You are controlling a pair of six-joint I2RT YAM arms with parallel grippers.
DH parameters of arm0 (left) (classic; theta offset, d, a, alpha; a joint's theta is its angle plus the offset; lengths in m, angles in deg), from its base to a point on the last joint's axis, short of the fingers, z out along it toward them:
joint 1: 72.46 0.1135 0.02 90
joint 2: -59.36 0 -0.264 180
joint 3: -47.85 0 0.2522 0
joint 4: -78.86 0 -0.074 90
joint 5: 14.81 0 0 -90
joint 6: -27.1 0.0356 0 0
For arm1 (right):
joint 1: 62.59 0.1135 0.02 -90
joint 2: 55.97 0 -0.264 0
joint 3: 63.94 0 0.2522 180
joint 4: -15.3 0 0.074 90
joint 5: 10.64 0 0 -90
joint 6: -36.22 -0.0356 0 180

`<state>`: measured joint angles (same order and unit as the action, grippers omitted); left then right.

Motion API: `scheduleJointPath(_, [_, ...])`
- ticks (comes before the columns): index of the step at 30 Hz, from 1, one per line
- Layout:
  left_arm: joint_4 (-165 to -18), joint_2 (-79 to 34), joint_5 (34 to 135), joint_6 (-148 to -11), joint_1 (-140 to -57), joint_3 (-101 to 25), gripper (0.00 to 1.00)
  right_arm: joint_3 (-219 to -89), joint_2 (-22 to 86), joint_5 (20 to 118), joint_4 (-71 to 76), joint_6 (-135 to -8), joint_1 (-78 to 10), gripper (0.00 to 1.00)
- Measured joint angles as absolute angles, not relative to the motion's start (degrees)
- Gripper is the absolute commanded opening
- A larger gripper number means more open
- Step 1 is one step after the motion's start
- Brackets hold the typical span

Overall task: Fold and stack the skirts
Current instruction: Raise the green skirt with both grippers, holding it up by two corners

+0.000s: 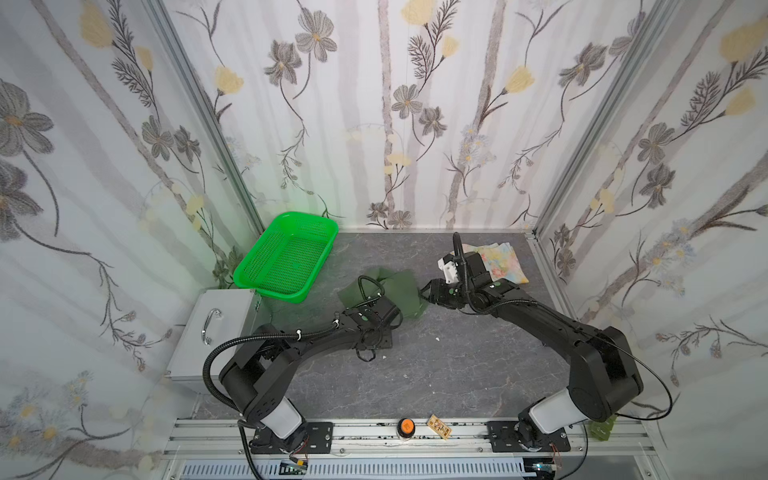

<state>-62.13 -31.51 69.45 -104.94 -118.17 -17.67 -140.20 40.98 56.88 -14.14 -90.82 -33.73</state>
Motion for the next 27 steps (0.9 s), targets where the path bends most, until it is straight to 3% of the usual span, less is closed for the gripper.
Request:
scheduleJointPath(2, [-62.2,-31.7,68.9,-104.9,-118.2,-17.7,0.45,-140.2,41.0,56.7,-14.1,-90.9,-33.7,0.54])
scheduleJointPath(6, [-62.3,-33.1,68.2,-104.7,-118.2,-18.3,0.0,-140.4,41.0,56.4,-14.1,-91.2,-33.7,0.54])
scheduleJointPath(14, [-60.6,-31.0,74.8,-100.5,-116.3,-30.1,0.0,-140.5,37.6,56.3,-14.6,-91.2,-35.3,0.53])
scheduleJointPath(18, [-60.1,-31.2,85.5,-99.1,-112.8,-47.0,0.0,-140.0,32.3,57.3,-15.0,-91.3,-36.2,0.44])
scheduleJointPath(22, [-60.6,-35.0,95.9,-99.2,-110.0,-64.4,0.0,-135.7,24.6,60.6,-14.7,-91.2,-35.5,0.43])
scheduleJointPath(27, [-61.0,-39.8,105.0,-101.1,-108.2,-77.1,0.0,-127.0,14.8,63.3,-11.6,-91.2,-35.3,0.73])
